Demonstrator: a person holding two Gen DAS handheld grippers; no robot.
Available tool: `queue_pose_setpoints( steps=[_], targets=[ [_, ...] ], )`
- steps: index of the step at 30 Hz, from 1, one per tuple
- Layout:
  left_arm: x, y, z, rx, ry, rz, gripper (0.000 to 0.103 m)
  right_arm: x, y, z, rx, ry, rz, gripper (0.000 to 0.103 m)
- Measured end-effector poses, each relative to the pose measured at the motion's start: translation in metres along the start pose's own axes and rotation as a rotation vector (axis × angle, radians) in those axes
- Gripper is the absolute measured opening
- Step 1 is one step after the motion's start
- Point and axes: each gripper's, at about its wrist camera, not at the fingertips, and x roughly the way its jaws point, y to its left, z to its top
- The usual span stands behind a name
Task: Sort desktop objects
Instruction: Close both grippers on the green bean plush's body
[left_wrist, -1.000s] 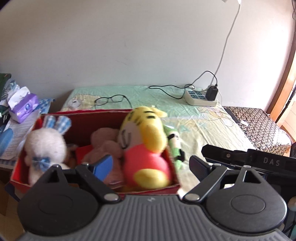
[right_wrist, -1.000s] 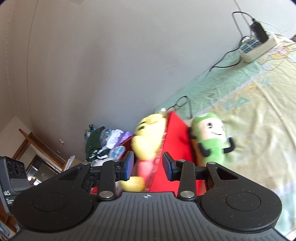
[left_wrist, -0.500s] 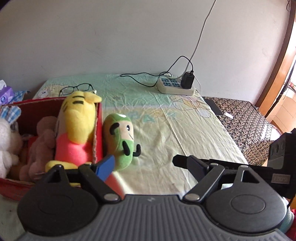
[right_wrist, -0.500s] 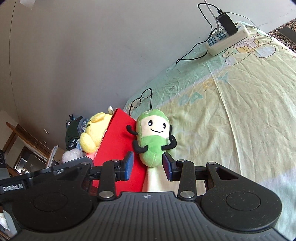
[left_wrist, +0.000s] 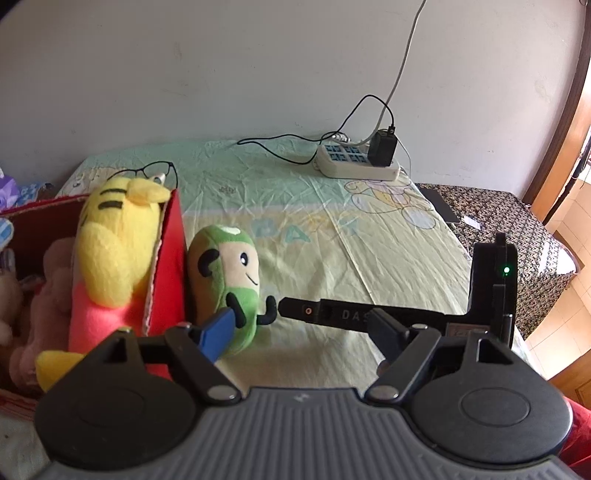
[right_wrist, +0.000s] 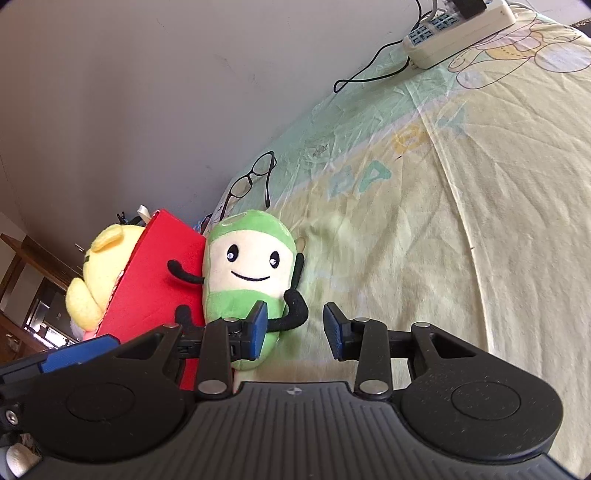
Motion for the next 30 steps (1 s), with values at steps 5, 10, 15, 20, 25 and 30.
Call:
queue_pose_setpoints(
  steps=[5, 10, 15, 20, 25, 30],
  targets=[
    [0.008, 0.009, 0.002, -0.021, 0.000, 0.023, 0.083, 0.022, 0.000, 0.001, -0.027, 0.022, 0.029, 0.038],
    [0.013, 0.017, 0.004, -0.039, 0.011, 0.018, 0.083, 0.030, -0.002, 0.001, -0.025, 0.027, 0.067, 0.023],
    [0.015, 0.013, 0.004, -0.027, 0.014, 0.007, 0.084, 0.026, -0.007, -0.001, 0.002, 0.033, 0.079, 0.015],
    [0.011, 0.009, 0.003, -0.025, 0.015, -0.014, 0.085, -0.003, -0.011, -0.002, 0.037, -0.007, 0.112, 0.013],
    [0.008, 0.007, 0.001, -0.039, 0.026, -0.038, 0.086, -0.037, -0.014, -0.004, 0.054, -0.014, 0.147, 0.001],
    [0.015, 0.001, -0.001, -0.041, 0.017, 0.014, 0.090, -0.053, -0.017, 0.002, 0.024, -0.035, 0.103, 0.010]
  ],
)
